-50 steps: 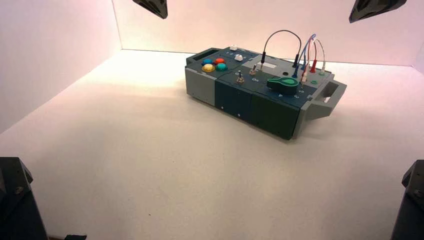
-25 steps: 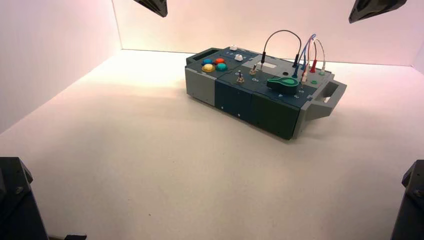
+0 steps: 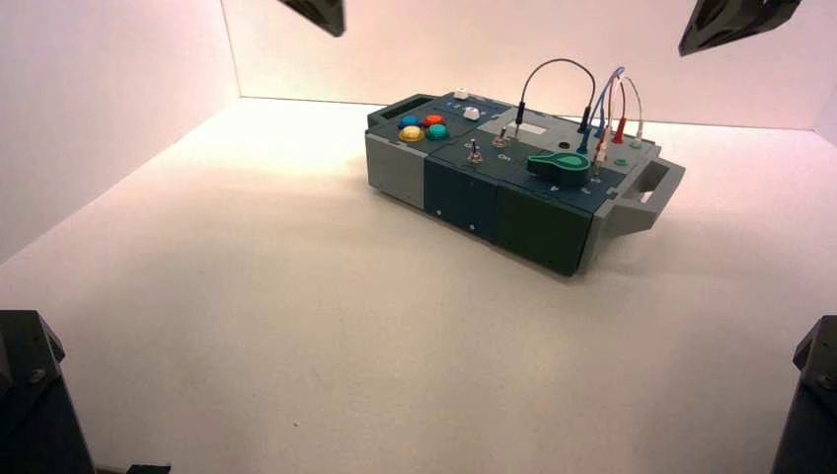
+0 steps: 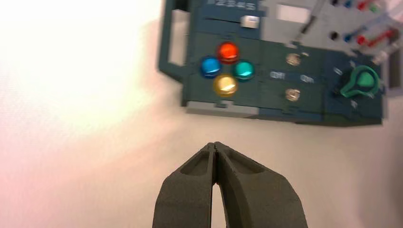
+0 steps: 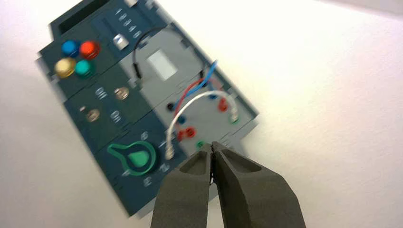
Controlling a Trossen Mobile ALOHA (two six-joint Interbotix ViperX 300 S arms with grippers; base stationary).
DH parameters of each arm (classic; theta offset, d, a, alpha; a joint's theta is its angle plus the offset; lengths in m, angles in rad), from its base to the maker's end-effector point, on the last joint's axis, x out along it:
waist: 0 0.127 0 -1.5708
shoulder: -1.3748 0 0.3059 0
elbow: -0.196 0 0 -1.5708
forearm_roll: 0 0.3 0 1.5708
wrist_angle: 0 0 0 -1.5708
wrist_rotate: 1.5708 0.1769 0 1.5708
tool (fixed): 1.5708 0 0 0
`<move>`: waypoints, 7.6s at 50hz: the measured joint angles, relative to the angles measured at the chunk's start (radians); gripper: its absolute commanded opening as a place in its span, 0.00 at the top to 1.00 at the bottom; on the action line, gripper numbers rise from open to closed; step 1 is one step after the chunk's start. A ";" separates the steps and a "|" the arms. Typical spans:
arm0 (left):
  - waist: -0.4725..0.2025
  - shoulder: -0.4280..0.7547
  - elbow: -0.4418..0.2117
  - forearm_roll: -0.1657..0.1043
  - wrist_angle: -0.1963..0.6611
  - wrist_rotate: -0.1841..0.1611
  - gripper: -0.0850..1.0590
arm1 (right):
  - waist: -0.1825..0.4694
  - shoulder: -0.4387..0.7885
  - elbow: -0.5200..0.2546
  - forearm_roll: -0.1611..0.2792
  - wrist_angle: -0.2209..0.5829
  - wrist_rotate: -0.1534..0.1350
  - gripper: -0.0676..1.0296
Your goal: Flip the top switch off with the left gripper.
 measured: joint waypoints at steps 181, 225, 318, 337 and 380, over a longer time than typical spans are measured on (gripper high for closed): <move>-0.288 0.607 -0.574 -0.006 0.187 -0.110 0.95 | 0.008 0.509 -0.095 -0.296 -0.048 0.437 0.96; -0.295 0.686 -0.658 -0.003 0.209 -0.123 0.95 | 0.009 0.509 -0.094 -0.296 -0.054 0.437 0.96; -0.268 0.704 -0.678 0.091 0.210 -0.172 0.95 | 0.009 0.512 -0.091 -0.296 -0.066 0.437 0.96; -0.268 0.703 -0.683 0.092 0.235 -0.172 0.95 | 0.009 0.512 -0.091 -0.296 -0.069 0.437 0.96; -0.209 0.649 -0.727 0.114 0.425 -0.129 0.95 | 0.009 0.431 -0.040 -0.296 -0.017 0.434 0.96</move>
